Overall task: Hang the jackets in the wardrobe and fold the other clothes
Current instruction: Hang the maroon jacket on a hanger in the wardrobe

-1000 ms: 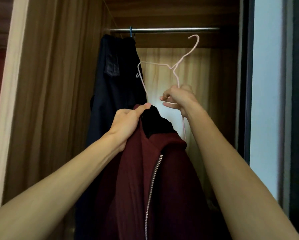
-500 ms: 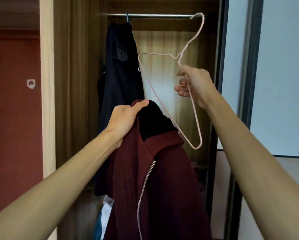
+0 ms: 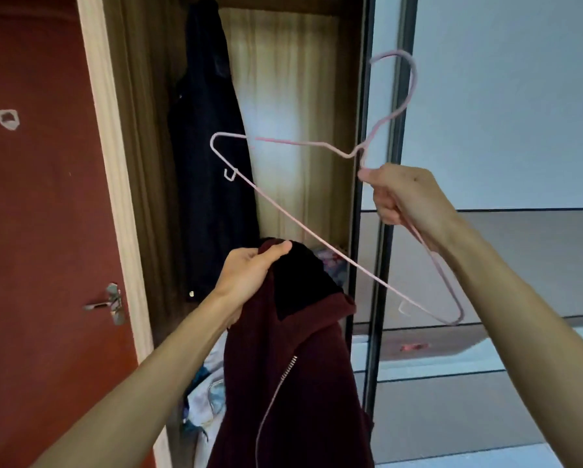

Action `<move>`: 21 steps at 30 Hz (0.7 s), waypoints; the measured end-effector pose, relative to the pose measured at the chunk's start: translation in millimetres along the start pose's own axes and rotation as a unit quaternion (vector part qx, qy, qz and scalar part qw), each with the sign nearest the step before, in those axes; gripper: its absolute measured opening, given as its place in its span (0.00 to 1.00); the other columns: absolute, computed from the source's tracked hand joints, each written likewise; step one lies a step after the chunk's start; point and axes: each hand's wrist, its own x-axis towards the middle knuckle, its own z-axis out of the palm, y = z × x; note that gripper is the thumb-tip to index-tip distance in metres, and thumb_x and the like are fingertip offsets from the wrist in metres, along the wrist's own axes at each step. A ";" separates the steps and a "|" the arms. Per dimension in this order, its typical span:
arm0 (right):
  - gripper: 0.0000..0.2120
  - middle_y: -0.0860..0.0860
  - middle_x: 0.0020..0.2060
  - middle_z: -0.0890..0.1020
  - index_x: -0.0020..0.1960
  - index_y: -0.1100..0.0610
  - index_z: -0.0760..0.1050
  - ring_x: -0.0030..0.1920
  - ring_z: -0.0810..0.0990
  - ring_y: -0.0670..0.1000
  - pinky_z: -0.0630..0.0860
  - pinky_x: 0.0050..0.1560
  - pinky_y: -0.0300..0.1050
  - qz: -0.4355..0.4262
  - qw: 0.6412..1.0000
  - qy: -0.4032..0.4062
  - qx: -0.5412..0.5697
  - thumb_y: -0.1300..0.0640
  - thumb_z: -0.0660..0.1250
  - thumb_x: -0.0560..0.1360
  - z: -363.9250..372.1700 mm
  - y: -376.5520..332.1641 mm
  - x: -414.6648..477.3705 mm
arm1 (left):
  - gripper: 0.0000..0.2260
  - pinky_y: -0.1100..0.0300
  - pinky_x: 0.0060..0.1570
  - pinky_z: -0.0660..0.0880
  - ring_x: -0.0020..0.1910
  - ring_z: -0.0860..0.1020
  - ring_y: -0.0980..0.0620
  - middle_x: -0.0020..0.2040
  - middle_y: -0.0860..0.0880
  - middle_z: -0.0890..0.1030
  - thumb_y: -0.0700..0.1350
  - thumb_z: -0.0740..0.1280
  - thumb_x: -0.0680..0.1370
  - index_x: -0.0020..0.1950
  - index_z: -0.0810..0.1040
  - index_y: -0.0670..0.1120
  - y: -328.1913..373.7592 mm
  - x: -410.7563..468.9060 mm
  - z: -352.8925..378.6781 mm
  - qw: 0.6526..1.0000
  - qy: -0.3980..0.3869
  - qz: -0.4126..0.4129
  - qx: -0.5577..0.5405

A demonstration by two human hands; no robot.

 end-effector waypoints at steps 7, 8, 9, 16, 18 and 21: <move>0.18 0.53 0.27 0.63 0.55 0.62 0.80 0.23 0.57 0.48 0.51 0.22 0.40 0.032 0.983 -0.178 0.038 0.49 0.70 0.73 4.3 -4.5 -68.8 | 0.13 0.65 0.43 0.81 0.43 0.86 0.52 0.43 0.45 0.88 0.50 0.77 0.72 0.46 0.87 0.41 -38.5 -32.8 -6.7 0.999 0.005 -0.015 0.027; 0.21 0.53 0.27 0.61 0.56 0.60 0.81 0.24 0.55 0.48 0.49 0.23 0.41 0.038 0.978 -0.203 0.025 0.45 0.69 0.73 4.8 -4.0 -76.7 | 0.12 0.66 0.39 0.80 0.41 0.86 0.52 0.43 0.45 0.88 0.50 0.77 0.72 0.44 0.87 0.40 -40.9 -35.4 -9.2 0.999 0.014 -0.015 0.028; 0.21 0.53 0.27 0.59 0.55 0.59 0.82 0.24 0.55 0.48 0.48 0.24 0.41 0.044 0.975 -0.220 0.007 0.43 0.67 0.74 3.5 -3.2 -84.8 | 0.13 0.65 0.39 0.80 0.40 0.86 0.52 0.42 0.44 0.87 0.50 0.77 0.72 0.43 0.87 0.40 -41.6 -38.7 -11.2 0.999 0.021 -0.015 0.037; 0.22 0.50 0.26 0.60 0.46 0.56 0.85 0.25 0.55 0.47 0.49 0.27 0.40 0.108 0.975 -0.187 -0.058 0.39 0.63 0.74 -49.6 16.4 -139.7 | 0.19 0.52 0.53 0.80 0.45 0.84 0.44 0.46 0.41 0.87 0.55 0.73 0.76 0.49 0.85 0.39 -31.4 -61.5 -39.9 0.998 0.020 -0.050 0.025; 0.23 0.52 0.27 0.60 0.46 0.58 0.85 0.29 0.56 0.49 0.55 0.25 0.35 0.126 0.970 -0.189 -0.090 0.38 0.66 0.74 -66.5 20.7 -159.7 | 0.22 0.48 0.55 0.80 0.48 0.84 0.42 0.50 0.37 0.86 0.56 0.73 0.75 0.54 0.85 0.37 -29.0 -76.0 -45.1 0.998 -0.002 -0.044 0.039; 0.20 0.57 0.29 0.61 0.43 0.58 0.85 0.32 0.58 0.53 0.60 0.27 0.34 0.150 0.958 -0.191 -0.150 0.42 0.65 0.76 -86.5 28.6 -188.6 | 0.20 0.54 0.48 0.79 0.44 0.85 0.46 0.46 0.41 0.87 0.56 0.72 0.75 0.50 0.85 0.38 -33.7 -101.0 -28.6 0.982 -0.087 -0.015 0.168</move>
